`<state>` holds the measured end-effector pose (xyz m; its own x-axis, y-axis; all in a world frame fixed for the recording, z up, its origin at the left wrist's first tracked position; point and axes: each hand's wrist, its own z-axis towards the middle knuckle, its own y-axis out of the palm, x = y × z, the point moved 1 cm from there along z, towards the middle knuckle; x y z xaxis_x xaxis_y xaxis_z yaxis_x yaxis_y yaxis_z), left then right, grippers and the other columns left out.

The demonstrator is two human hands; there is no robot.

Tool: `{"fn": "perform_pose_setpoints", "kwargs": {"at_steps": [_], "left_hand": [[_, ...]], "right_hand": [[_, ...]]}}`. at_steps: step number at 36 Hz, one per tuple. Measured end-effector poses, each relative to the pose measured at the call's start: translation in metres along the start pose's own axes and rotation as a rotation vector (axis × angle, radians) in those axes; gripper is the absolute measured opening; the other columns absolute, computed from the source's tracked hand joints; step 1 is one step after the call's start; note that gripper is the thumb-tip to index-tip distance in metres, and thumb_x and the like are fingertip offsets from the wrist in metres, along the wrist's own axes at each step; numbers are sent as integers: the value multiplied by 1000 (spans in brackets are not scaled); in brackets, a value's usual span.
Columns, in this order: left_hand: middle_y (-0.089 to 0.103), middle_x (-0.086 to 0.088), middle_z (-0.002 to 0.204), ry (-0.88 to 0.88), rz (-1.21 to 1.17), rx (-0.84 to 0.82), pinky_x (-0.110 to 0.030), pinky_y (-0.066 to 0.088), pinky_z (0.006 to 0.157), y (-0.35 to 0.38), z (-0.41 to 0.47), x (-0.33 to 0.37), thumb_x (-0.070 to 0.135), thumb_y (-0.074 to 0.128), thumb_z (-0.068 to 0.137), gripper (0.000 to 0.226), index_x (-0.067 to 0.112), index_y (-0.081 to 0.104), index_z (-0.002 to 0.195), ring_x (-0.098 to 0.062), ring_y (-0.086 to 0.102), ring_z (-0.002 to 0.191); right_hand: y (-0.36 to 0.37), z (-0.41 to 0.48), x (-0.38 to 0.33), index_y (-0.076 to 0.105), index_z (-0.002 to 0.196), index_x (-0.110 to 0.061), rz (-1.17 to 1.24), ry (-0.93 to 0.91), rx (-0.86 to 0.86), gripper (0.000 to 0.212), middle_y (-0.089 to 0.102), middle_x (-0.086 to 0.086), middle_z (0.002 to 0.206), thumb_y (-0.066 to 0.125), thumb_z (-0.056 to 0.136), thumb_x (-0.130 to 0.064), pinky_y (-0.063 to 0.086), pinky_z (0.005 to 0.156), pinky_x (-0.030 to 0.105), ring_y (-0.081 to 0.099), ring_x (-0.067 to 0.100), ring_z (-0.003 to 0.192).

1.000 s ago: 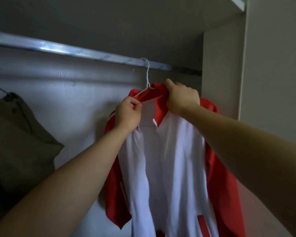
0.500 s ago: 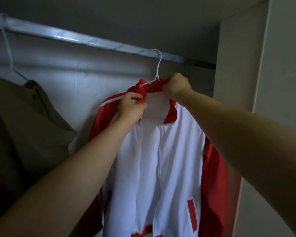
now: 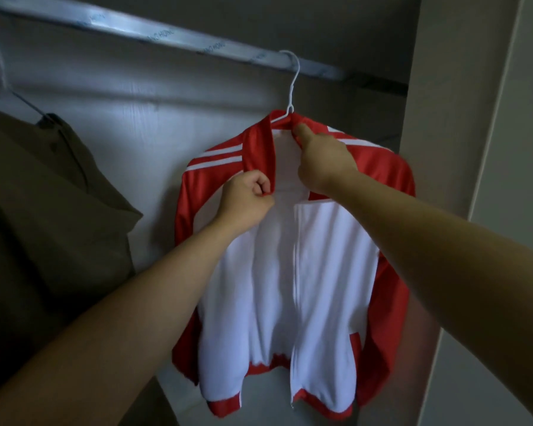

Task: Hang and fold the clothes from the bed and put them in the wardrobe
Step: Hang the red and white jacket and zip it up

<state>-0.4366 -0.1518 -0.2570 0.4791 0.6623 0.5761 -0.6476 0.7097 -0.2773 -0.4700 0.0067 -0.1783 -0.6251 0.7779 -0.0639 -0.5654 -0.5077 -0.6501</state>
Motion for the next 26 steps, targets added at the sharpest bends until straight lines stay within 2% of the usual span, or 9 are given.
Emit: {"fn": "perform_pose_setpoints", "kwargs": {"at_steps": [3,5,7,9,12,15,19,23,26], "left_hand": [[46,1,56,-73,-73,24,-34,41,58,2,1,0,3,61,67,22,24,54,68,-16,47,56],[51,-3,63,-150,-126,79,-36,45,60,6,0,-3,7,63,67,21,25,54,72,-22,53,61],[53,2,66,-195,-144,116,-32,43,61,11,-4,-9,8,69,68,25,26,53,76,-16,52,62],[53,4,66,-237,-178,110,-25,41,60,17,-13,-17,6,72,71,28,25,52,78,-10,49,59],[55,0,70,-316,-168,55,-23,40,58,28,-32,-38,4,72,74,25,20,53,82,-10,48,59],[54,2,67,-408,-122,4,-21,39,53,38,-54,-61,2,71,74,24,20,56,80,-9,49,57],[54,3,63,-529,-48,-93,-26,40,58,48,-89,-97,-1,71,73,27,21,56,71,-17,52,60],[52,2,59,-635,-15,-164,-28,40,58,54,-130,-139,-7,67,77,29,19,55,69,-22,53,64],[51,-1,57,-713,37,-230,-31,42,65,55,-163,-170,-7,67,78,31,17,54,65,-23,53,66]], "right_hand": [[7,-9,3,38,146,-18,139,65,-7,67,63,20,116,54,82,-8,46,72,37,62,41,99],[15,-24,5,44,139,-15,238,93,59,60,65,16,105,55,81,-9,41,67,34,62,38,91],[27,-45,6,50,126,-11,331,106,143,48,61,9,96,55,78,-8,34,63,32,60,32,85],[41,-66,8,50,116,-12,402,120,170,38,60,3,98,54,78,-10,34,64,31,59,27,87],[66,-95,12,51,115,-19,404,159,101,36,63,-4,110,56,81,-14,38,70,29,60,22,96],[89,-120,18,53,109,-18,421,249,24,29,59,-1,94,57,80,-14,44,71,34,60,28,93],[124,-157,22,55,103,-21,455,370,-138,22,68,6,95,56,82,-16,52,79,39,62,30,94],[165,-198,22,62,106,-20,482,479,-289,23,70,4,102,59,84,-16,51,84,35,64,29,98],[196,-228,18,69,100,-20,533,588,-384,18,73,1,97,59,86,-14,50,83,29,67,24,93]]}}
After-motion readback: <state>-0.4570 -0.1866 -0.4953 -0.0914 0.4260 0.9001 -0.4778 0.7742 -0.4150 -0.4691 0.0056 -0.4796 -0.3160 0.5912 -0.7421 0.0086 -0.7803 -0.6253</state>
